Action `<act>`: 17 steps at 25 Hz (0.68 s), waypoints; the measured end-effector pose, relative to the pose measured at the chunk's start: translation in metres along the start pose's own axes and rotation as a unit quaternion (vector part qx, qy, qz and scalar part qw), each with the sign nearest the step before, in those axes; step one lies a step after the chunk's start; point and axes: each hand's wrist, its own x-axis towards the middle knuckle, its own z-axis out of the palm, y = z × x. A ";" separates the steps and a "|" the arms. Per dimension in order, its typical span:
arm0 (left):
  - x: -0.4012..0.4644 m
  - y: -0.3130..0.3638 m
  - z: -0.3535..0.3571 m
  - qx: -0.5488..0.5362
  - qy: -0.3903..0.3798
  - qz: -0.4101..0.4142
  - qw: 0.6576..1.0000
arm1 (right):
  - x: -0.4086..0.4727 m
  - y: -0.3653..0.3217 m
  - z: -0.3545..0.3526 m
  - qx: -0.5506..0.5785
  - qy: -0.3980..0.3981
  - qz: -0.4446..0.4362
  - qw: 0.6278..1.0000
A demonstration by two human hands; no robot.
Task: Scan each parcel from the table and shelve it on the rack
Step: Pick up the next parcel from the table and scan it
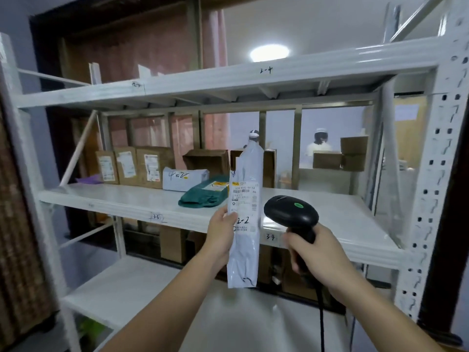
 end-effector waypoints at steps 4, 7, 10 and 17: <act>0.056 0.018 0.004 0.007 0.020 -0.003 1.000 | 0.046 -0.010 0.011 0.016 0.010 -0.012 1.000; 0.098 0.027 0.011 0.024 0.014 -0.012 1.000 | 0.075 -0.006 0.015 0.022 0.003 -0.002 1.000; 0.135 0.031 0.016 0.092 -0.013 -0.022 0.995 | 0.098 0.005 0.018 0.006 0.001 0.010 1.000; 0.206 0.020 0.016 0.394 -0.027 0.036 0.918 | 0.118 0.023 0.027 -0.020 0.035 0.037 0.998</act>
